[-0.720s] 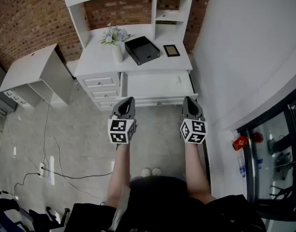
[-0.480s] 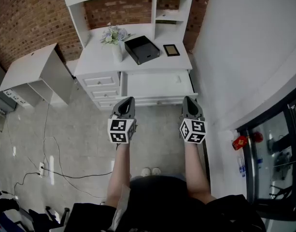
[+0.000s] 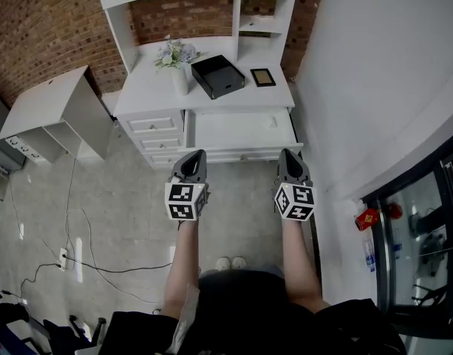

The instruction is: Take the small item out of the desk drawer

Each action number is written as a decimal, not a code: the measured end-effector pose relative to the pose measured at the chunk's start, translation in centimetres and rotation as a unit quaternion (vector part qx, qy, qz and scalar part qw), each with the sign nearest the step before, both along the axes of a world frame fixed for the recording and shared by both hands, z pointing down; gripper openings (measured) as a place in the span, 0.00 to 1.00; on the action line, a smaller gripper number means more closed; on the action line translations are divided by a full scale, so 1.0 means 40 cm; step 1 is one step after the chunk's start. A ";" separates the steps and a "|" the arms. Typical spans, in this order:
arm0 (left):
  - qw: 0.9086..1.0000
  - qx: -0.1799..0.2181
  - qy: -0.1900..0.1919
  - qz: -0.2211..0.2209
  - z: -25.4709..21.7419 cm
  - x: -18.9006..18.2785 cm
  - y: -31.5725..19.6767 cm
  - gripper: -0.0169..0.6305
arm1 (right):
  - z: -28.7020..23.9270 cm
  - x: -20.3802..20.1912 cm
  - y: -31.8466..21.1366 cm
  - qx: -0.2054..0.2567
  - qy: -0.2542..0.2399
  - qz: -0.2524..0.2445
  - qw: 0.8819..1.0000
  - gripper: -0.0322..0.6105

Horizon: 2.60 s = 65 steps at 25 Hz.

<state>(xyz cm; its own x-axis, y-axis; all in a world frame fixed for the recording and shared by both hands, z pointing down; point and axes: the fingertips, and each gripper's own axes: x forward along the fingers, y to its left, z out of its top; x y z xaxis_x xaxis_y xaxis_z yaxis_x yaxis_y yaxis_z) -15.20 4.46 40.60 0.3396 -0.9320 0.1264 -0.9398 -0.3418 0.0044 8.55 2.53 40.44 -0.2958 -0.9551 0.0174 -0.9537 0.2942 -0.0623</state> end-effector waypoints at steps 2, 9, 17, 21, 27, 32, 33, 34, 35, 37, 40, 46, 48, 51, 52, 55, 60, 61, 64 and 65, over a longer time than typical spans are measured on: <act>1.000 -0.002 -0.001 0.001 0.004 0.003 0.003 0.04 | 0.003 0.003 0.003 -0.001 -0.005 0.001 1.000 0.05; 1.000 -0.011 -0.003 0.002 0.018 0.008 0.006 0.04 | 0.003 0.013 0.007 -0.003 -0.011 0.006 1.000 0.05; 1.000 -0.009 0.011 0.005 0.026 0.012 0.006 0.11 | 0.004 0.028 0.014 -0.005 -0.013 0.016 1.000 0.05; 1.000 -0.010 0.015 0.009 0.033 0.010 0.013 0.30 | 0.010 0.030 0.024 -0.007 -0.016 0.022 1.000 0.05; 1.000 -0.011 0.015 0.023 0.043 0.001 0.021 0.35 | 0.014 0.019 0.040 -0.008 -0.016 0.034 0.999 0.05; 0.999 -0.009 0.014 0.036 0.052 -0.008 0.024 0.36 | 0.025 0.004 0.066 -0.005 -0.018 0.044 0.999 0.05; 0.999 -0.011 0.013 0.038 0.058 -0.008 0.025 0.36 | 0.029 0.006 0.069 -0.005 -0.017 0.047 0.999 0.05; 0.999 -0.013 0.012 0.041 0.063 -0.007 0.024 0.36 | 0.033 0.010 0.072 -0.006 -0.018 0.050 0.999 0.05; 0.999 -0.014 0.011 0.043 0.066 -0.006 0.022 0.36 | 0.035 0.017 0.074 -0.007 -0.019 0.055 0.998 0.05; 0.999 -0.016 0.011 0.046 0.071 -0.004 0.016 0.37 | 0.041 0.029 0.074 -0.009 -0.021 0.063 0.998 0.05; 0.998 -0.017 0.013 0.051 0.077 0.003 -0.005 0.37 | 0.049 0.044 0.060 -0.011 -0.021 0.071 0.997 0.05; 0.998 -0.021 0.012 0.055 0.088 0.016 -0.089 0.38 | 0.063 0.063 -0.014 -0.016 -0.021 0.080 0.996 0.05; 0.998 -0.024 0.012 0.056 0.095 0.026 -0.127 0.38 | 0.069 0.072 -0.052 -0.018 -0.022 0.080 0.996 0.05; 0.998 -0.028 0.011 0.055 0.111 0.038 -0.195 0.38 | 0.082 0.079 -0.127 -0.020 -0.023 0.078 0.997 0.05; 0.998 -0.029 0.011 0.053 0.117 0.040 -0.220 0.38 | 0.087 0.079 -0.155 -0.021 -0.023 0.075 0.997 0.05; 0.998 -0.033 0.006 0.050 0.133 0.051 -0.296 0.40 | 0.099 0.087 -0.250 -0.023 -0.026 0.070 0.997 0.05; 0.999 -0.038 0.004 0.038 0.144 0.060 -0.429 0.40 | 0.097 0.078 -0.413 -0.024 -0.023 0.048 0.998 0.05; 0.999 -0.039 0.004 0.035 0.145 0.063 -0.457 0.40 | 0.097 0.075 -0.446 -0.025 -0.021 0.043 0.999 0.05; 0.999 -0.041 0.001 0.029 0.140 0.074 -0.536 0.40 | 0.093 0.071 -0.543 -0.028 -0.018 0.029 0.999 0.05; 0.999 -0.041 0.001 0.026 0.138 0.077 -0.562 0.40 | 0.090 0.072 -0.575 -0.029 -0.017 0.025 0.999 0.05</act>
